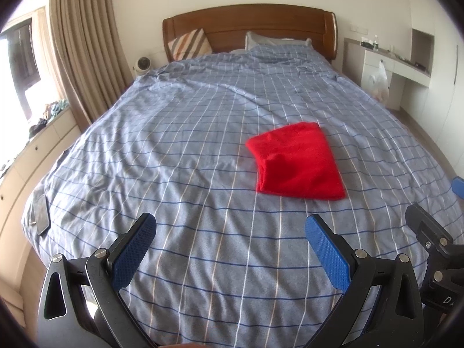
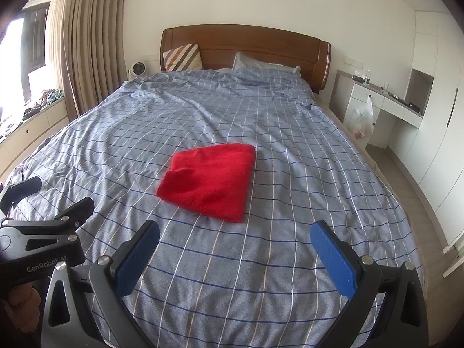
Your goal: Fold small clothes
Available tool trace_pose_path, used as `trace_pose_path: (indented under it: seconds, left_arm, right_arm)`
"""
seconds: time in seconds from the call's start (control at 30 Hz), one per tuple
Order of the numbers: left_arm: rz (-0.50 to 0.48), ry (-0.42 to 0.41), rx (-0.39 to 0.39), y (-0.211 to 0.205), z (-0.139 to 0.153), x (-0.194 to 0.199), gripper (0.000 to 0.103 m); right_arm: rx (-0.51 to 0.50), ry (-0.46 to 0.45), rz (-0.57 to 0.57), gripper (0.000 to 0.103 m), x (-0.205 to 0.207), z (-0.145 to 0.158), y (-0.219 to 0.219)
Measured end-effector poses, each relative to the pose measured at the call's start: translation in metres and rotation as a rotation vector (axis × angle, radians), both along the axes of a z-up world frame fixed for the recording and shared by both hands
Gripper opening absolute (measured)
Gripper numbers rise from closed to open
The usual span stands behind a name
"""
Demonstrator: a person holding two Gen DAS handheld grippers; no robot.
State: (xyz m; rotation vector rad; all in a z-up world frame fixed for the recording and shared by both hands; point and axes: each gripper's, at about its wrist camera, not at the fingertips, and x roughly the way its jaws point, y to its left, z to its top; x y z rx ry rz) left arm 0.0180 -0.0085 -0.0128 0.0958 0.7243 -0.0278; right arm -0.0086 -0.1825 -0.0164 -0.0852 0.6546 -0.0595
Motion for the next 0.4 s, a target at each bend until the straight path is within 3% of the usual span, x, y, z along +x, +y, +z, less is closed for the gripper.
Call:
trace_pose_path:
  seconds: [0.4]
  left_arm:
    - [0.008,-0.016,0.009,-0.0034,0.0024,-0.0034,0.103]
  right_arm:
    - [0.003,0.001,-0.006,0.102,-0.0017,-0.0026,-0.0042]
